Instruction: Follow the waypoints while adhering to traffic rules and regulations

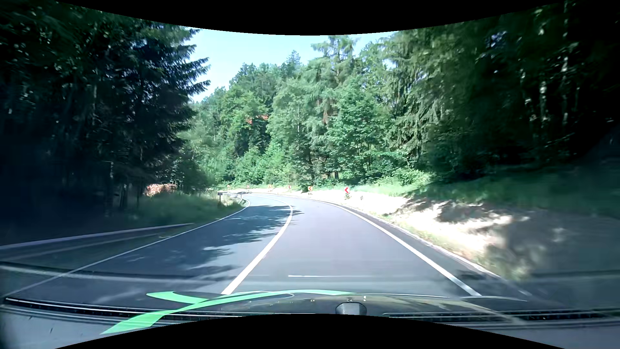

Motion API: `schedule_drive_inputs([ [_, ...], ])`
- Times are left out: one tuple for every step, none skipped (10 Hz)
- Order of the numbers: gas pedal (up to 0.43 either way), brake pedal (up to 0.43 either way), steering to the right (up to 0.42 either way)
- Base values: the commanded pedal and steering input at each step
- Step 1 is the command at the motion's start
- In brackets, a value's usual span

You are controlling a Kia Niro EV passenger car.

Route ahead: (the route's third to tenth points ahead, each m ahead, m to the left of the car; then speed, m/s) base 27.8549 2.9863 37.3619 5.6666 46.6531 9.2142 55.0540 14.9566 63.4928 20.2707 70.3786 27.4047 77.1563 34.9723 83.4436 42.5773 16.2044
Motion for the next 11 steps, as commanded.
schedule_drive_inputs([
  [0.11, 0.0, -0.03],
  [0.047, 0.0, -0.029],
  [0.028, 0.0, -0.027],
  [0.028, 0.0, -0.027],
  [0.028, 0.0, -0.027],
  [0.02, 0.0, -0.027],
  [0.02, 0.0, -0.025],
  [0.028, 0.0, -0.024],
  [0.059, 0.0, -0.028],
  [0.067, 0.0, -0.03],
  [0.087, 0.0, -0.033],
])
